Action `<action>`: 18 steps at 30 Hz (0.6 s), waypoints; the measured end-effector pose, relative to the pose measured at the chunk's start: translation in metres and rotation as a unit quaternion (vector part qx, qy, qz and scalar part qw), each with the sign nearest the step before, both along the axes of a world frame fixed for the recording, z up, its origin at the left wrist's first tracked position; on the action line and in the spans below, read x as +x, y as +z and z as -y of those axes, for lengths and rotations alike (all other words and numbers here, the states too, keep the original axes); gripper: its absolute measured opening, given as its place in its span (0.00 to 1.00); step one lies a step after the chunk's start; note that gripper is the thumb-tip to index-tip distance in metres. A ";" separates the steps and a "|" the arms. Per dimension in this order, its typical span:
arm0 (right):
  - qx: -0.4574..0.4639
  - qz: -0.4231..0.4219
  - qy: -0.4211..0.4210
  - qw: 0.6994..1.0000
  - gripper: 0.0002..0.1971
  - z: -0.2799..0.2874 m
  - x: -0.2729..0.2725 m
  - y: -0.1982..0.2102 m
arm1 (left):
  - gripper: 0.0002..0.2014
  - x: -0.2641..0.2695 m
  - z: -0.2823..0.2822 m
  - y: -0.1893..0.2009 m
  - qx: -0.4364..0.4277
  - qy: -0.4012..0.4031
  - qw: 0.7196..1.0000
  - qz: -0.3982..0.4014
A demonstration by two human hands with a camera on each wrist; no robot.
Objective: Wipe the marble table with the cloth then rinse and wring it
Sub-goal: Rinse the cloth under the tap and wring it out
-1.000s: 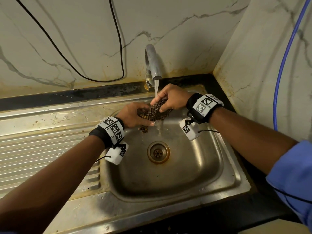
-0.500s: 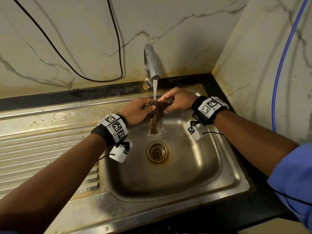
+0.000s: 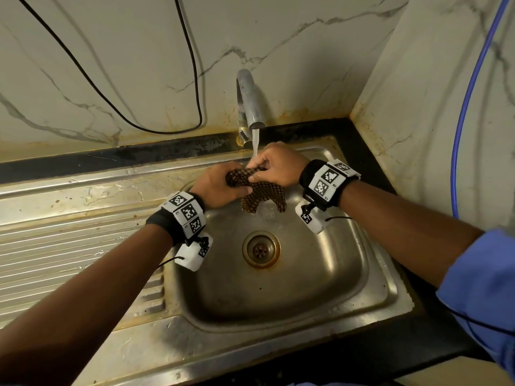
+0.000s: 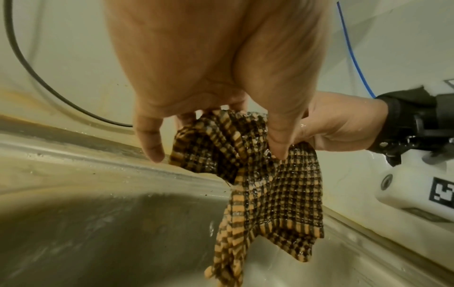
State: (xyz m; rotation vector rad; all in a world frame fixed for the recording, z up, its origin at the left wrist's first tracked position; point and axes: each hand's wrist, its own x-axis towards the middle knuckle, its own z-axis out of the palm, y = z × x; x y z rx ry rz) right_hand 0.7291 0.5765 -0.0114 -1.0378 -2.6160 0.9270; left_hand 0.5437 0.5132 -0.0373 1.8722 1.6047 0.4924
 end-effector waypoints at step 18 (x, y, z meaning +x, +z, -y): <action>-0.134 -0.076 -0.129 0.980 0.09 0.000 0.015 -0.018 | 0.08 0.007 0.001 0.004 -0.038 0.073 0.994 0.072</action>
